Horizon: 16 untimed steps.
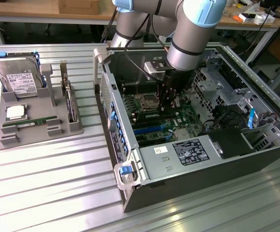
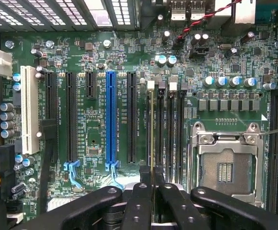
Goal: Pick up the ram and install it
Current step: 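Insert the ram into the slot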
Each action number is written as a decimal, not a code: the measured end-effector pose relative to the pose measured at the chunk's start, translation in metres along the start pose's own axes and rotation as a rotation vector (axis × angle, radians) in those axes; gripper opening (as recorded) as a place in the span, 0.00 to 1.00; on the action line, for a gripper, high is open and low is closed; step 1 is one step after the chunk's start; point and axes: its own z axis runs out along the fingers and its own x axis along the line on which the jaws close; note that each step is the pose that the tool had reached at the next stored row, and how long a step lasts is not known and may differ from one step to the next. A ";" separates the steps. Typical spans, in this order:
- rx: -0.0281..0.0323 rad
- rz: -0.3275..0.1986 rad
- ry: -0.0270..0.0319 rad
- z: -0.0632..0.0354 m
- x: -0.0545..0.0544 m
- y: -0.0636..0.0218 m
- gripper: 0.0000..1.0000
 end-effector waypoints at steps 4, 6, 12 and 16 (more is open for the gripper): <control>0.0000 0.001 0.0000 0.0011 0.000 -0.0002 0.12; 0.0000 0.001 0.0001 0.0011 0.000 -0.0002 0.12; 0.0000 0.001 0.0000 -0.0124 -0.004 0.0000 0.19; 0.0000 0.001 0.0002 -0.0179 -0.011 0.0001 0.10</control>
